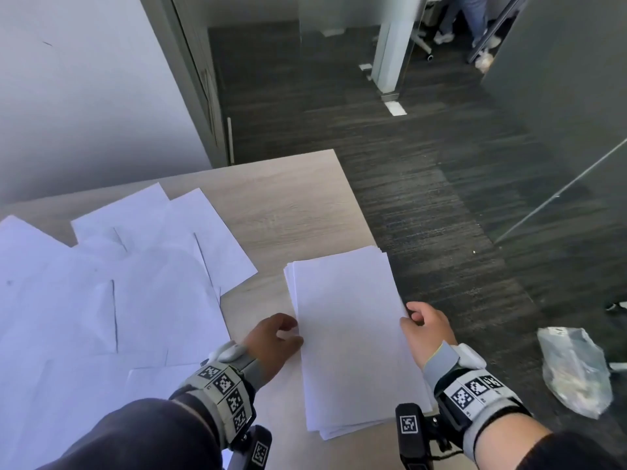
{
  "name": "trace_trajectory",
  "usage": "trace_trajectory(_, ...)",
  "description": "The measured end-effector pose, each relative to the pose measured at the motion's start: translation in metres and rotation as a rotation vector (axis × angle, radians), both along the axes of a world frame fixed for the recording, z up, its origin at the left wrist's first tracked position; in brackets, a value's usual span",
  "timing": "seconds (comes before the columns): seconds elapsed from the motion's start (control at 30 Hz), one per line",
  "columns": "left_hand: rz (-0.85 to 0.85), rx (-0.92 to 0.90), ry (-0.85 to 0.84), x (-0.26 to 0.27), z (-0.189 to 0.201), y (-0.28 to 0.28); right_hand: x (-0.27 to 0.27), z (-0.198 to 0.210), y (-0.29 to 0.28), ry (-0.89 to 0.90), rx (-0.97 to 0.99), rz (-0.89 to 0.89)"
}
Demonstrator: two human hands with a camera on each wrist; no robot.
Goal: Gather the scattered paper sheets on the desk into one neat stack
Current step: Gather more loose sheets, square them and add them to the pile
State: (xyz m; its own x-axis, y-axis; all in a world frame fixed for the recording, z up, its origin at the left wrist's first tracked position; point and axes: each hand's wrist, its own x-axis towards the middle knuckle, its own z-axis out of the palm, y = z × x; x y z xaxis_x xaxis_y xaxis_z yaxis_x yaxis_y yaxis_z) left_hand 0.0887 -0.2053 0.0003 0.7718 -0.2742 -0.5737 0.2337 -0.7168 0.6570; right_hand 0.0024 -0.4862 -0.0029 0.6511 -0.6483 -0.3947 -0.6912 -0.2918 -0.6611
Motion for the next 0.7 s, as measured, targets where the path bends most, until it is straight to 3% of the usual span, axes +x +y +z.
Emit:
trace_trajectory(0.13,0.065,0.049,-0.09,0.006,0.007,0.049,0.02,0.009,0.026,-0.076,0.019,0.076)
trace_trajectory(0.27,0.039,0.274,-0.248,0.006,0.007,0.118,0.045,0.019,0.074,-0.122,0.149,0.23)
trace_trajectory(0.43,0.21,0.492,-0.201,-0.017,0.011,0.211,0.07,0.02,0.158,-0.087,0.317,0.447)
trace_trajectory(0.53,0.232,0.532,-0.149,-0.041,0.006,0.252,0.077,0.012,0.199,-0.018,0.36,0.554)
trace_trajectory(0.7,0.075,0.607,-0.056,-0.071,-0.006,0.276,0.082,0.003,0.24,0.015,0.361,0.58)
